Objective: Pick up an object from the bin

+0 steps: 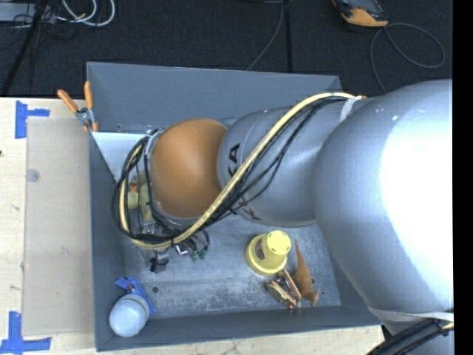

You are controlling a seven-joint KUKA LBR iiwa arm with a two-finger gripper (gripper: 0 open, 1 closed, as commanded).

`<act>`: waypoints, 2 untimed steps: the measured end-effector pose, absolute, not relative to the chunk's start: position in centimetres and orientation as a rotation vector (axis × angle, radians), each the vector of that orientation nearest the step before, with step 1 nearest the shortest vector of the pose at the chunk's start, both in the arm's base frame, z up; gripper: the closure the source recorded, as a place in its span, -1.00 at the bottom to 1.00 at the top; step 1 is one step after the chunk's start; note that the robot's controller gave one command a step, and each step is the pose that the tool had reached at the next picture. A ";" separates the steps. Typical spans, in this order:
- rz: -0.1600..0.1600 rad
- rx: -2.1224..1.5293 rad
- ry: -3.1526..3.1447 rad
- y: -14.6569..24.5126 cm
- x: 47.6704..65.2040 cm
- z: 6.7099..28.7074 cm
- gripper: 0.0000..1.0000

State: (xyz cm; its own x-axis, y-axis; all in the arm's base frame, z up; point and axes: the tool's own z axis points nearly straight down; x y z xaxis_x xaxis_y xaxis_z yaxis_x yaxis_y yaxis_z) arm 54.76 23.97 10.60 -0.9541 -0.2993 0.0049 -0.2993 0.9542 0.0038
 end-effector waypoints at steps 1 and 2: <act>0.000 0.520 -3.081 23.7 55.5 13.1 1.00; -0.006 0.350 -3.119 22.3 57.9 17.6 1.00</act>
Offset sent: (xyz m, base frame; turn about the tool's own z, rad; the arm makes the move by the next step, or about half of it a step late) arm 0.0471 -0.0294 0.0916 0.2111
